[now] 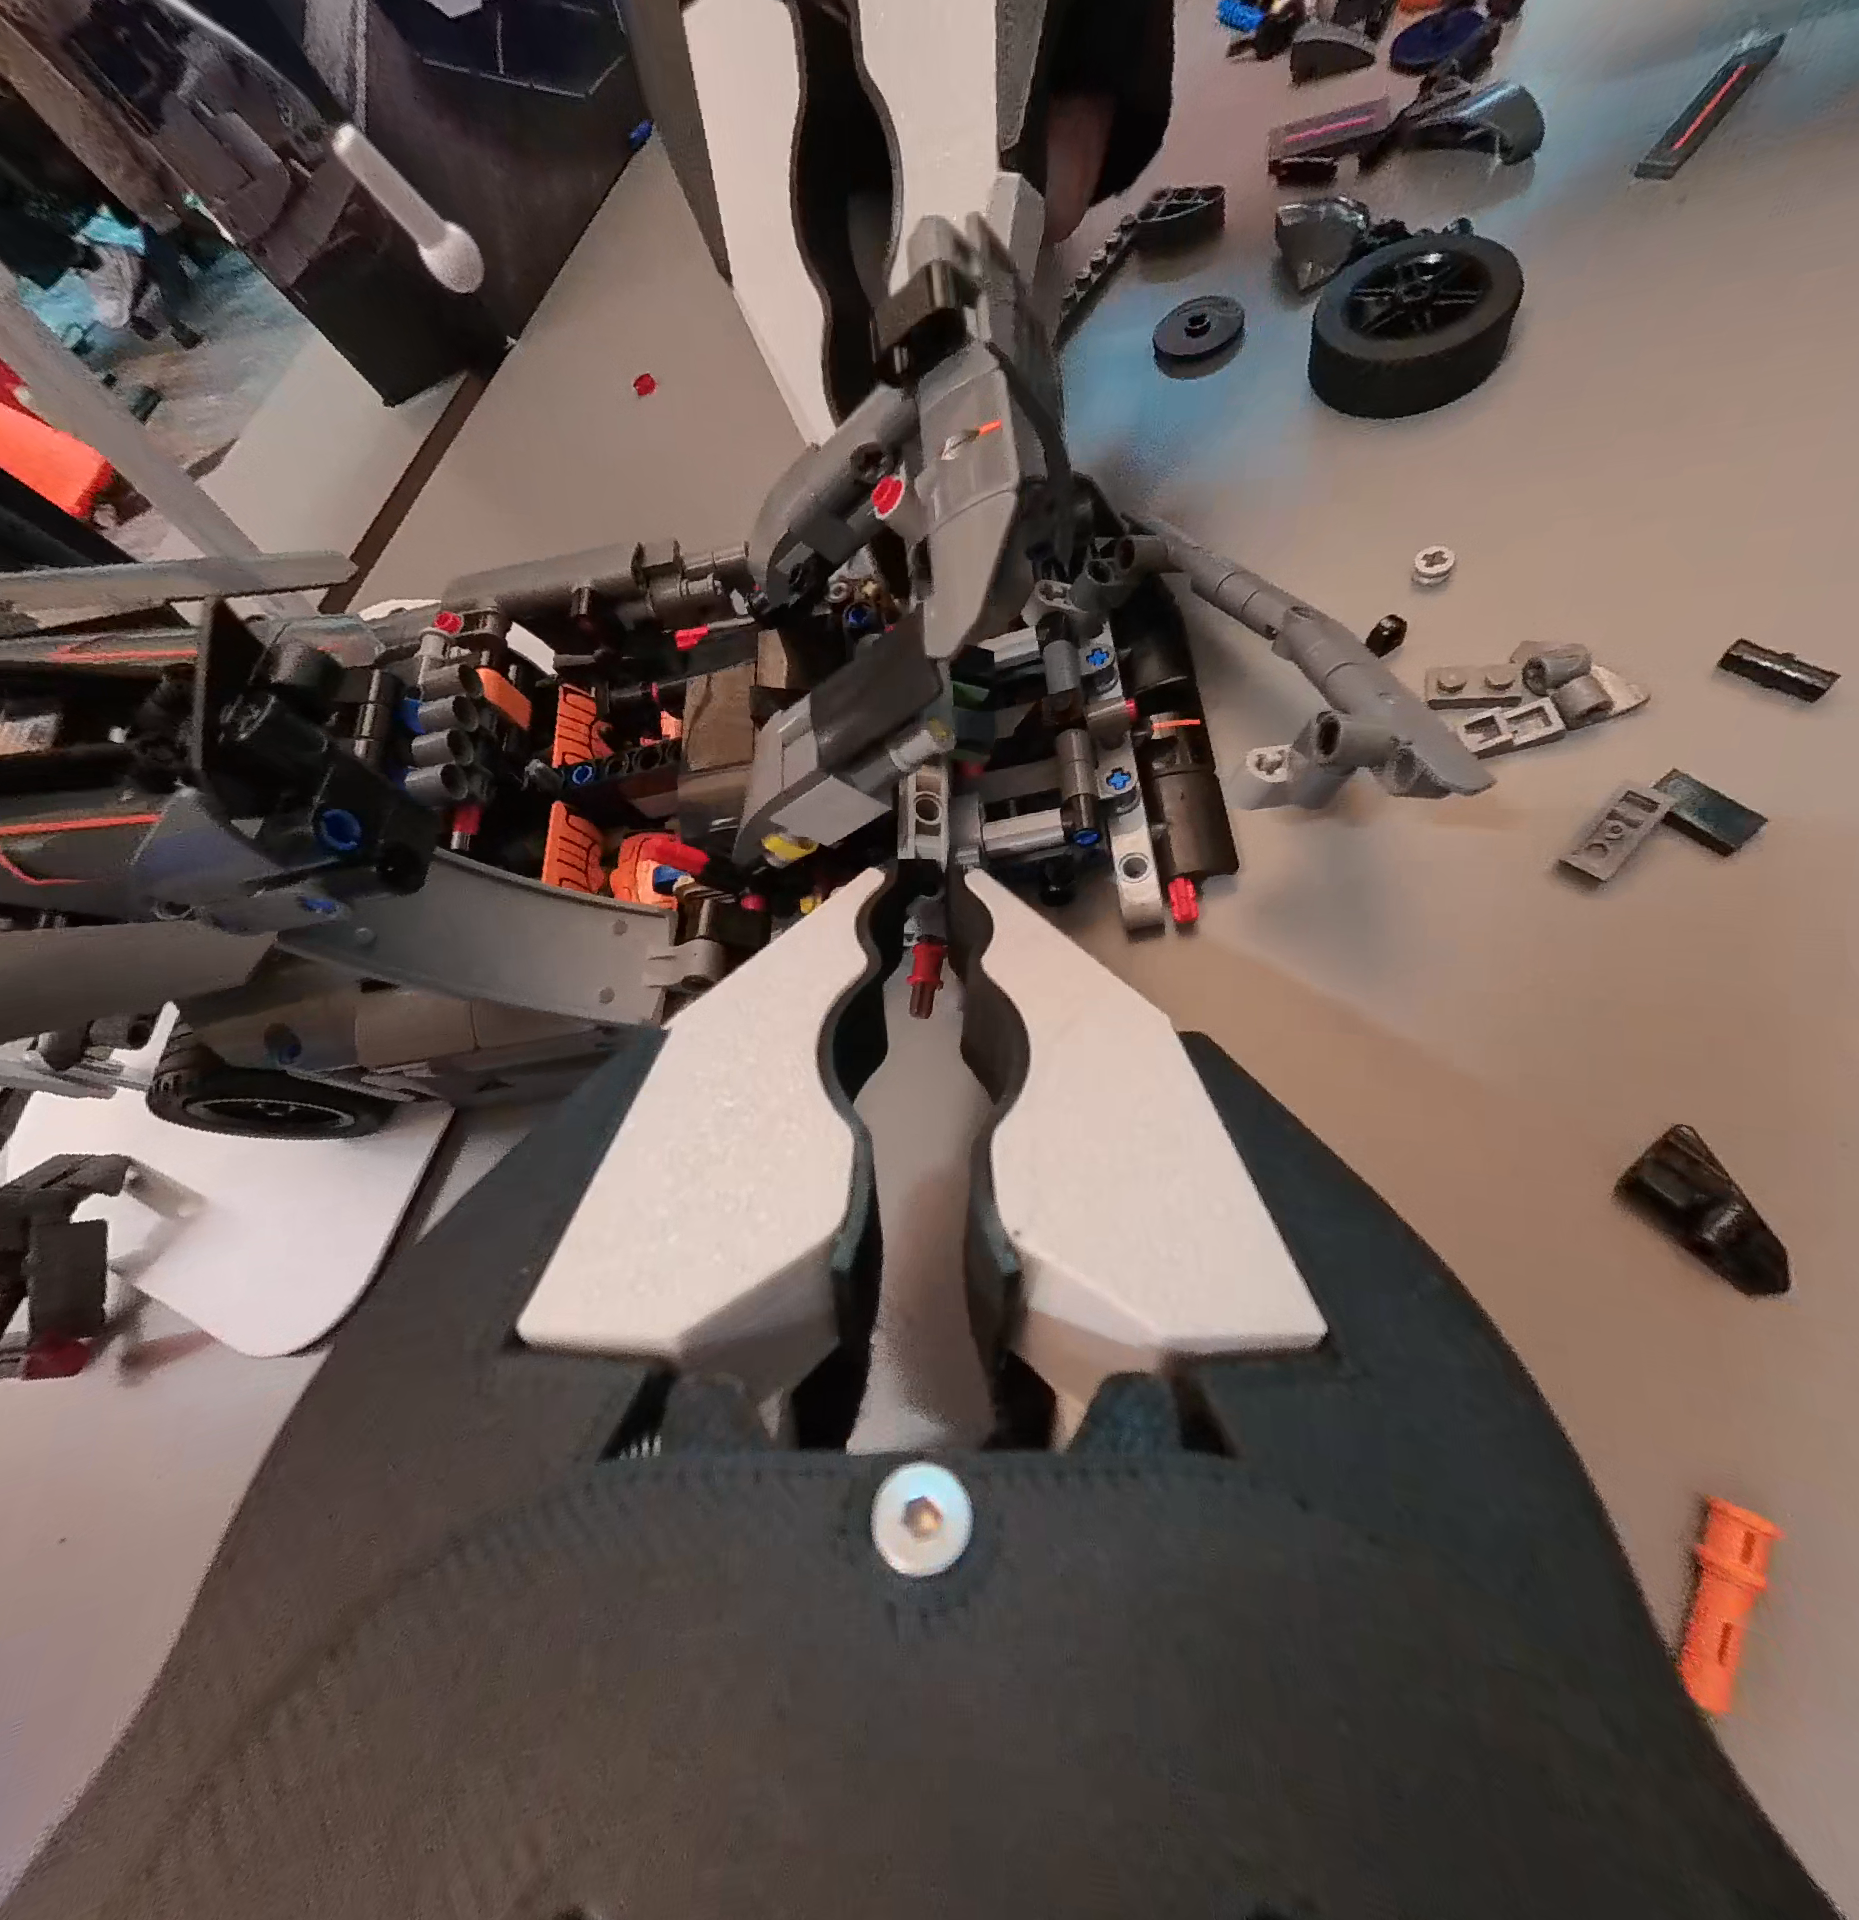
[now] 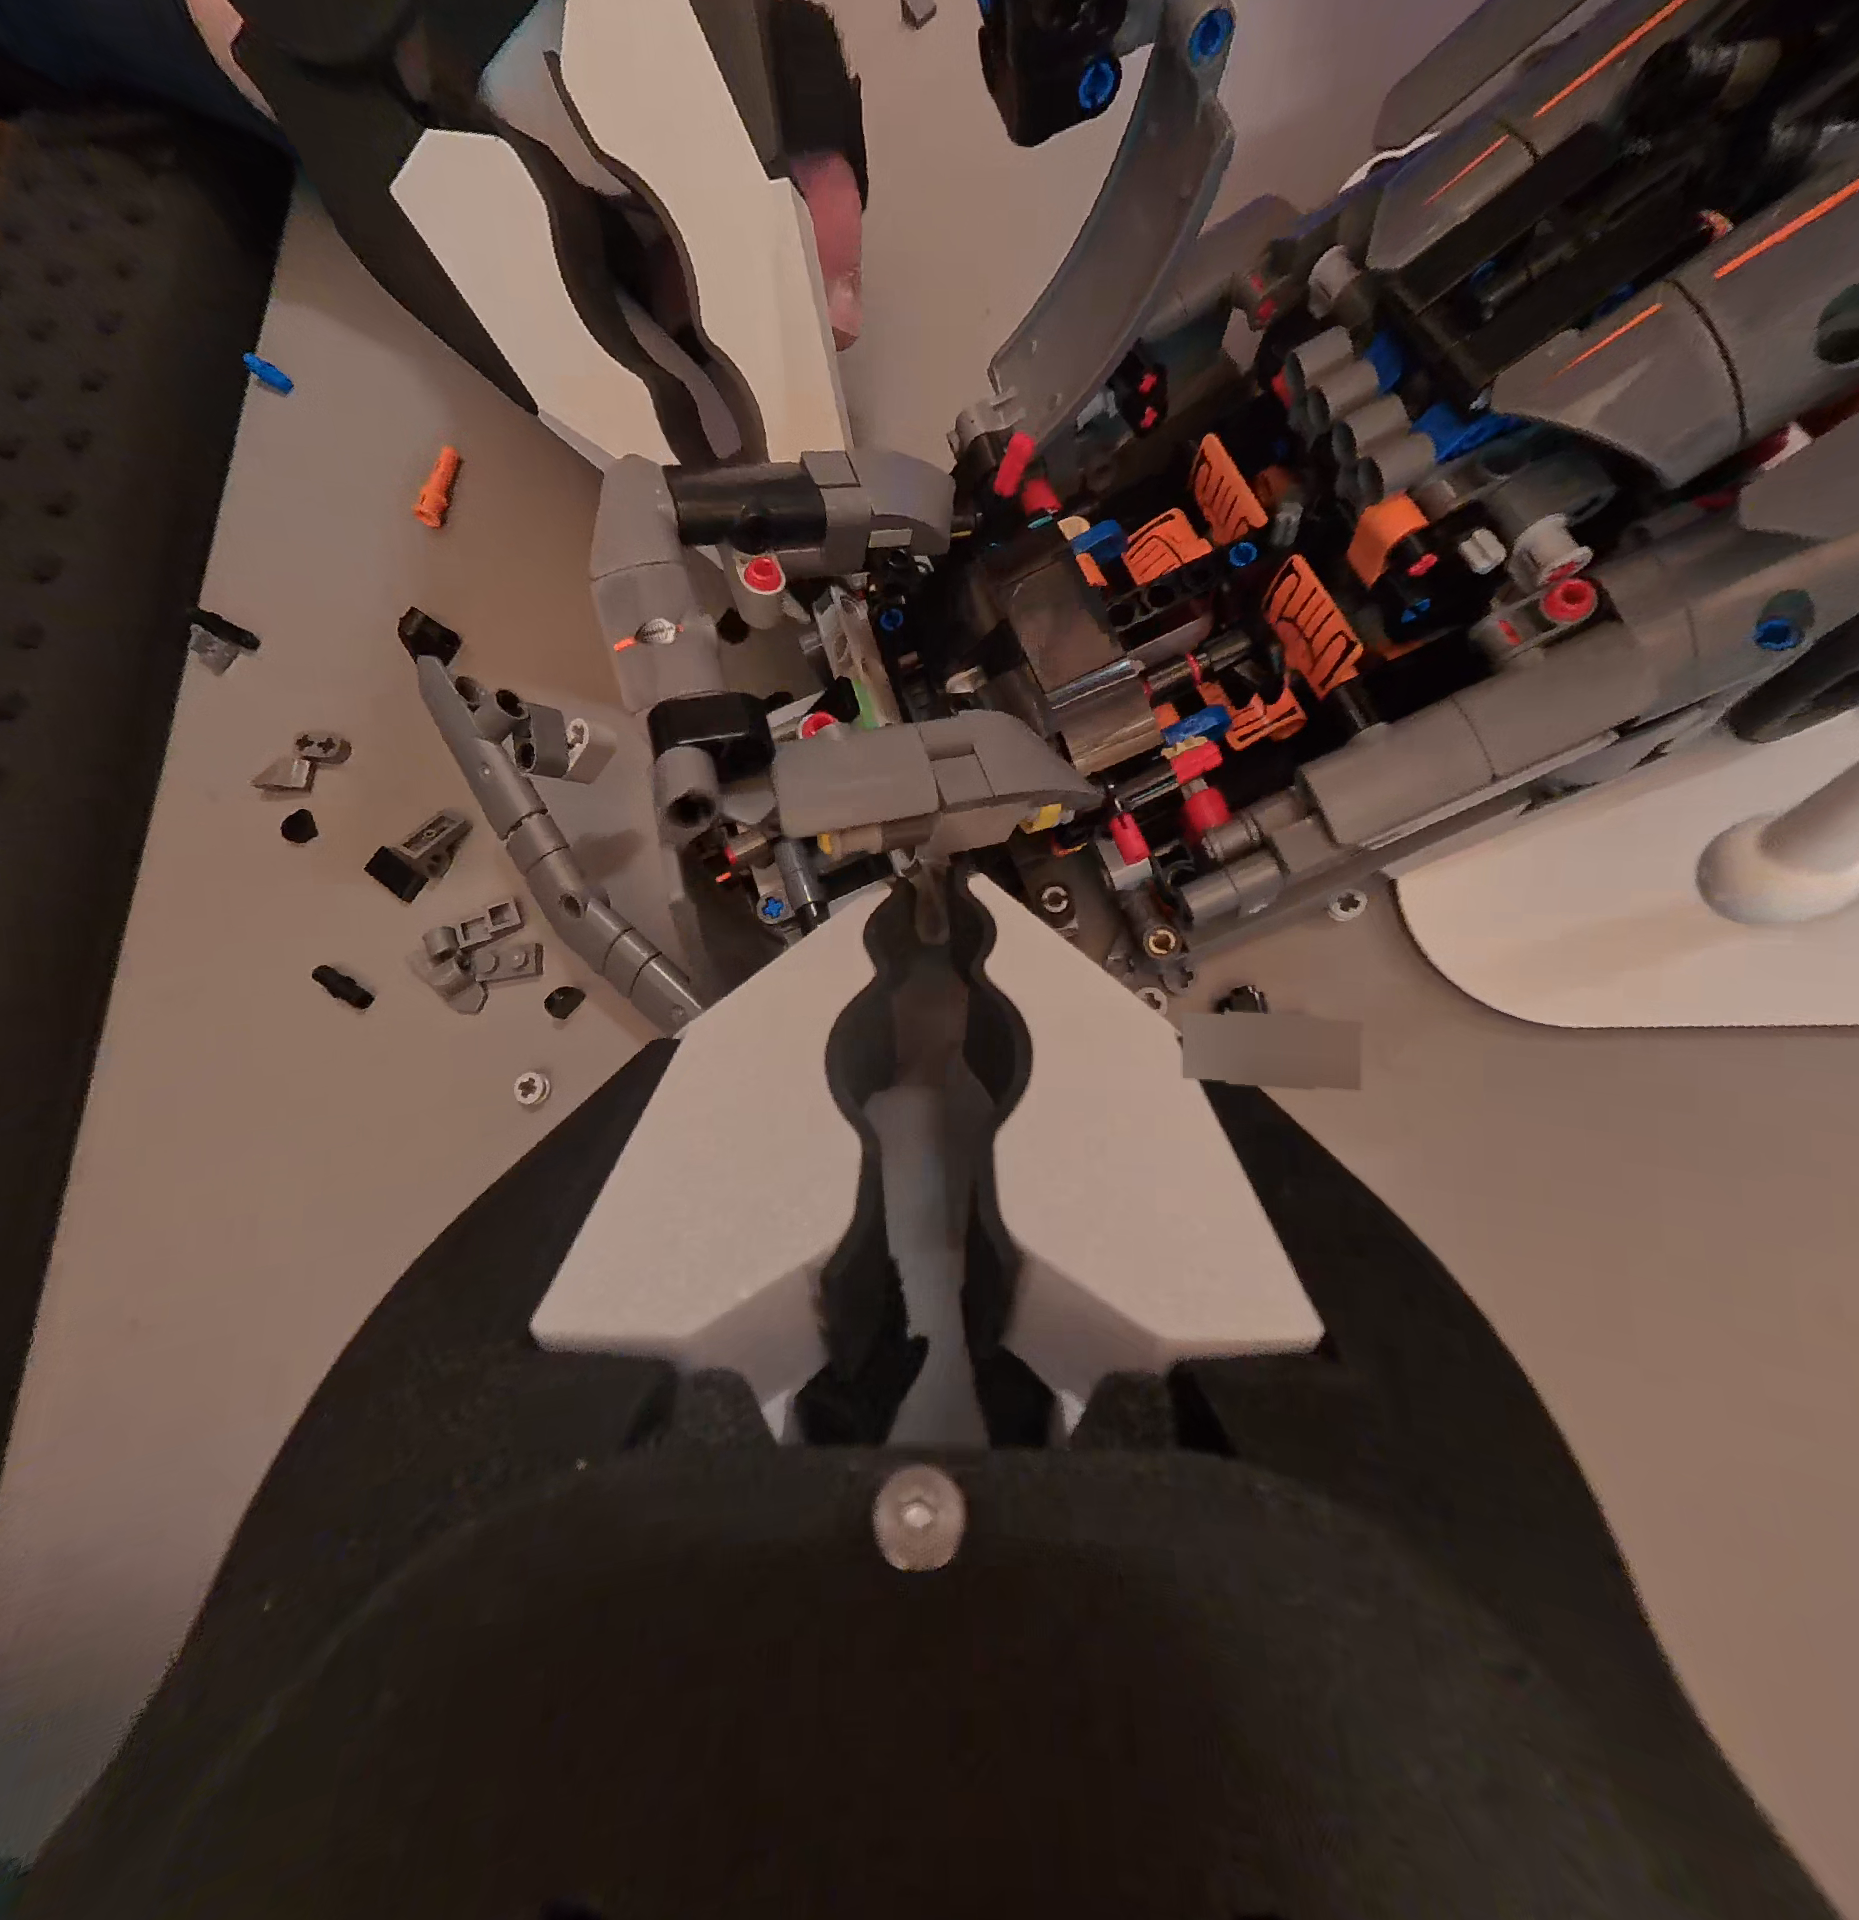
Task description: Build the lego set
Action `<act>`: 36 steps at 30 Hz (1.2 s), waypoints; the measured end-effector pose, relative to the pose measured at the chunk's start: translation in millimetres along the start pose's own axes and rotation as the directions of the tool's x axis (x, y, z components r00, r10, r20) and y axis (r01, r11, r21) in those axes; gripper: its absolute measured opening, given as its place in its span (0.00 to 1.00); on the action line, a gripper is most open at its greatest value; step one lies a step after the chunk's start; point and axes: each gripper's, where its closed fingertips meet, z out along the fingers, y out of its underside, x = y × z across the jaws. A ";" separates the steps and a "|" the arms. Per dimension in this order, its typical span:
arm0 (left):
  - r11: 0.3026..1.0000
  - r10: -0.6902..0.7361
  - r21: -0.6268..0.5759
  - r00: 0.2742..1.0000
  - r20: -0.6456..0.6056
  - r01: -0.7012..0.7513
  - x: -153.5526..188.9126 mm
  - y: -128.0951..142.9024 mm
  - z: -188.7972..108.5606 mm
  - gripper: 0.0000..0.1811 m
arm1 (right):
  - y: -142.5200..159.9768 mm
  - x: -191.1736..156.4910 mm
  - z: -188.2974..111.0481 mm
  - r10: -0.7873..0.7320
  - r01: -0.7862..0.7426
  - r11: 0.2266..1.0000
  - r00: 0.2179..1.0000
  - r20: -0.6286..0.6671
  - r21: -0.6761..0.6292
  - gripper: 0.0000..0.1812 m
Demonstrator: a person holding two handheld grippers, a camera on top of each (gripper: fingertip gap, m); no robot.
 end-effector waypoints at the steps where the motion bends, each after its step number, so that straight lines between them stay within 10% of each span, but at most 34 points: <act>1: 1.000 -0.003 -0.003 1.000 0.001 0.003 -0.4 0.4 0.3 0.03 | 0.2 -0.1 0.6 0.008 -0.008 1.000 1.000 0.013 -0.011 0.02; 36: 0.996 0.091 -0.034 0.991 0.098 -0.088 -9.1 -1.4 1.8 0.03 | -8.4 11.6 -0.6 -0.055 0.060 0.994 0.996 -0.065 0.092 0.00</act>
